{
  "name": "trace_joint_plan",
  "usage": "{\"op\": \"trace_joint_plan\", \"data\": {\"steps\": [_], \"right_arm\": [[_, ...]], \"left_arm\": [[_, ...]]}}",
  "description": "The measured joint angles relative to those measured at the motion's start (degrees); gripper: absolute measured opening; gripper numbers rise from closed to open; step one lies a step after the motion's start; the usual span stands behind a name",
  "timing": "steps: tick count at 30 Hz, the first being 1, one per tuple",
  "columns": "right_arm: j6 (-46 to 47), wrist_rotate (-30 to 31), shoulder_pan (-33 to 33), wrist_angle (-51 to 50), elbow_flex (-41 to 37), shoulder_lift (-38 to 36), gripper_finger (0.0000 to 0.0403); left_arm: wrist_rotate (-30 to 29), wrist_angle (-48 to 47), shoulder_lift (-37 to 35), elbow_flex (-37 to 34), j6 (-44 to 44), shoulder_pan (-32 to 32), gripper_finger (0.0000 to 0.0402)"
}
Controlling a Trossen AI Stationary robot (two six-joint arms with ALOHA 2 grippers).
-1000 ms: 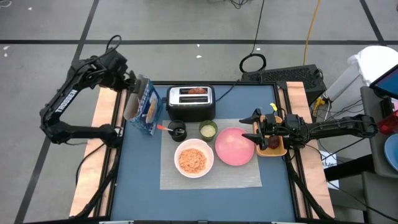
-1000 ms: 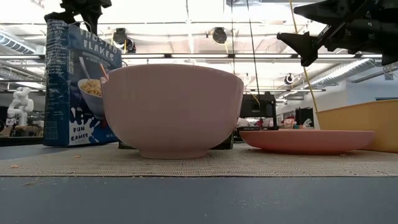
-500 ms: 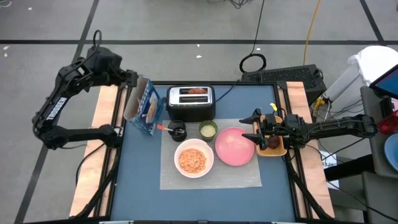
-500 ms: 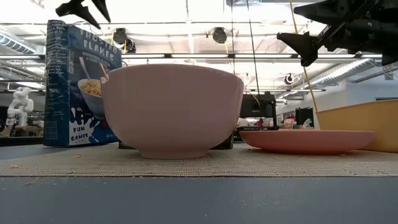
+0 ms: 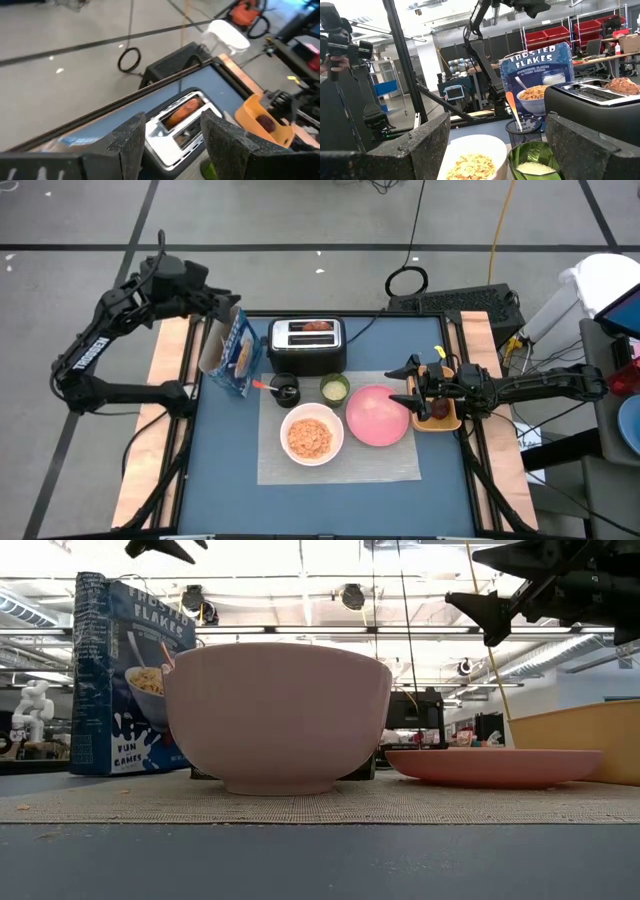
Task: Arrange a breakfast setting
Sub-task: Put the bagel on the pink plate
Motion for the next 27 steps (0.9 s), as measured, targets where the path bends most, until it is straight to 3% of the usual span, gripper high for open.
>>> {"op": "trace_joint_plan", "data": {"steps": [17,27], "right_arm": [[0.41,0.42,0.00,1.80,0.00,0.02,0.0313],[0.43,0.42,0.00,2.84,0.00,0.02,0.0313]], "left_arm": [[-0.10,4.40,8.81,0.01,7.05,-7.59,0.0198],[0.01,21.40,16.84,0.00,17.42,-10.30,0.0198]]}}
